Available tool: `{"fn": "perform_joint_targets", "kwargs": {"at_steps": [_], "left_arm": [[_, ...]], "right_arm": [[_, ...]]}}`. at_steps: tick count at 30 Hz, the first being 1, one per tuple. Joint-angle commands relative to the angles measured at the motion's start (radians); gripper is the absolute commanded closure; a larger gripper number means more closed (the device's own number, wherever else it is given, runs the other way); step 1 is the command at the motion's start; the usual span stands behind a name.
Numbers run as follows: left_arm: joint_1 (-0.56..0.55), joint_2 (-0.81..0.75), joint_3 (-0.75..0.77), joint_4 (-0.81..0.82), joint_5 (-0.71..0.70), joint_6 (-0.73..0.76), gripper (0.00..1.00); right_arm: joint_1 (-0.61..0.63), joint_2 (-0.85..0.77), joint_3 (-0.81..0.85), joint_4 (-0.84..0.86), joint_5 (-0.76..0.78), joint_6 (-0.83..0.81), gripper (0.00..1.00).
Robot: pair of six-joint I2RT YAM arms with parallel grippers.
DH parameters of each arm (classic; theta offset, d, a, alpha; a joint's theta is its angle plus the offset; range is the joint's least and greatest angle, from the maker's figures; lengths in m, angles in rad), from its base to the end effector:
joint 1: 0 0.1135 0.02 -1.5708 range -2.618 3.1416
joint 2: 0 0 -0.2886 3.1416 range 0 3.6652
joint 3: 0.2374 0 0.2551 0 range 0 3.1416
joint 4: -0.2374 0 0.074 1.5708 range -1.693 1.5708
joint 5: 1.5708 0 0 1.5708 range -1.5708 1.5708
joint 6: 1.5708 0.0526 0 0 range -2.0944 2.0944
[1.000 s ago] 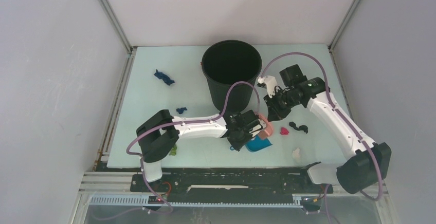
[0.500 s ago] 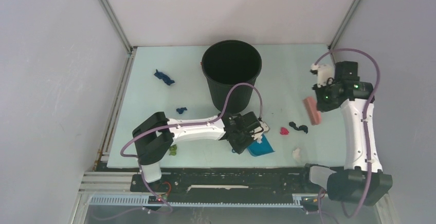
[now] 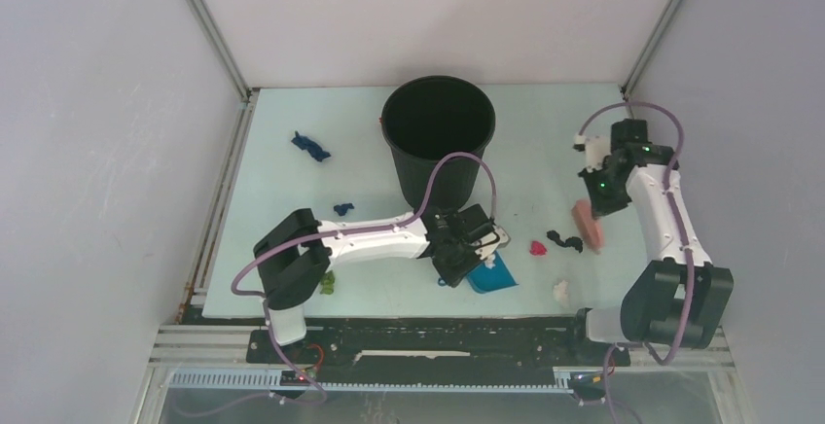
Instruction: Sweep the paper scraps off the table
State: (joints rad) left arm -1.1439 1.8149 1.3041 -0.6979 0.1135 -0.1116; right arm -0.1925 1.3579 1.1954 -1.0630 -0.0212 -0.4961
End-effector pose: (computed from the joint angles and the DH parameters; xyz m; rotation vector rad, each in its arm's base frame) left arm 0.1520 -0.3485 0.2066 1.4483 2.4915 -0.4423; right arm 0.2517 -0.0479 0.2956 -0.4295 2.7732 -0.1372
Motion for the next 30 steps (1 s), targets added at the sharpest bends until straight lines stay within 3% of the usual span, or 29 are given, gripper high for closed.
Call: {"fn": "perform_joint_targets", "kwargs": {"at_steps": [1, 9, 15, 23, 27, 30], "left_arm": [[0.015, 0.019, 0.030, -0.001, 0.017, 0.014, 1.00], [0.029, 0.058, 0.038, 0.003, 0.031, 0.009, 1.00], [0.032, 0.065, 0.039, 0.007, 0.036, 0.004, 1.00], [0.031, 0.035, 0.026, 0.037, 0.015, 0.000, 1.00], [0.032, 0.030, 0.023, 0.032, 0.018, -0.003, 1.00], [0.030, 0.024, 0.022, 0.022, 0.022, -0.006, 1.00]], "right_arm": [[0.118, 0.006, -0.014, -0.006, -0.141, 0.066, 1.00], [0.189, 0.017, -0.028, -0.126, -0.494, 0.078, 1.00], [0.189, 0.011, -0.027, -0.185, -0.638, 0.063, 1.00], [0.180, -0.060, 0.047, -0.306, -0.590, -0.045, 1.00], [0.042, -0.094, 0.150, -0.366, -0.511, -0.142, 1.00], [-0.030, -0.107, 0.182, -0.478, -0.463, -0.318, 1.00]]}}
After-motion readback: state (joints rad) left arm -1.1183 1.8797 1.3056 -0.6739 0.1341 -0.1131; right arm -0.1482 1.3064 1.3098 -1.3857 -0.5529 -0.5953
